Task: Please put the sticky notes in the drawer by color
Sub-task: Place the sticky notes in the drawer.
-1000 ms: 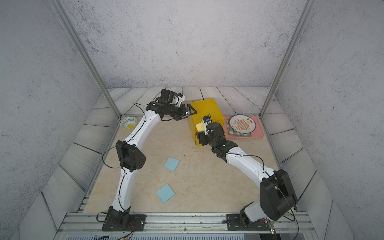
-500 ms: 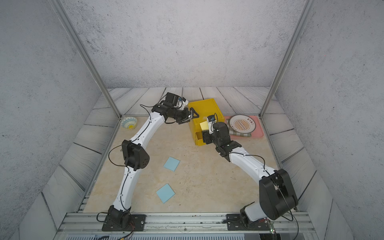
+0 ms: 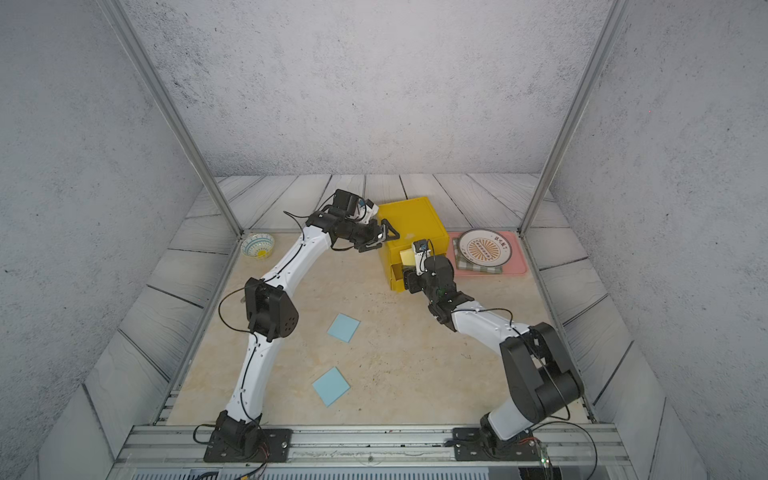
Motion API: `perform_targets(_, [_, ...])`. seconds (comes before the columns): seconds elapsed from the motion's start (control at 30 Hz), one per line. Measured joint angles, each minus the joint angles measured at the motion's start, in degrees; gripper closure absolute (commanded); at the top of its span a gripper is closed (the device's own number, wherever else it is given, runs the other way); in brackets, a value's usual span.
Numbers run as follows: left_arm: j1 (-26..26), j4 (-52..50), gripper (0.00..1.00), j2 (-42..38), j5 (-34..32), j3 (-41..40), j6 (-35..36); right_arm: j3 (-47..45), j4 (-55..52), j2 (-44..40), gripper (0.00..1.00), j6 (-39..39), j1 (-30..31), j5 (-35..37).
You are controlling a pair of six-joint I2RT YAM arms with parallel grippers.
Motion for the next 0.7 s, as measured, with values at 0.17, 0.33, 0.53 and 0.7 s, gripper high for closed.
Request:
perform_targets(0.17, [0.0,0.0,0.07,0.0,0.17,-0.07,0.04,0.39,0.09,0.15,0.27,0.04,0.0,0.44])
perform_targets(0.33, [0.0,-0.02,0.07,-0.22,0.13,-0.26,0.24,1.55,-1.44,0.13,0.27,0.0,0.0,0.98])
perform_targets(0.53, [0.0,-0.07,0.07,-0.39,0.13,-0.48,0.52,2.47,-3.13,0.13,0.27,-0.04,-0.02,1.14])
perform_targets(0.7, [0.0,-0.15,0.07,-1.07,0.09,-1.44,0.85,2.47,-3.5,0.02,0.27,-0.02,-0.02,1.11])
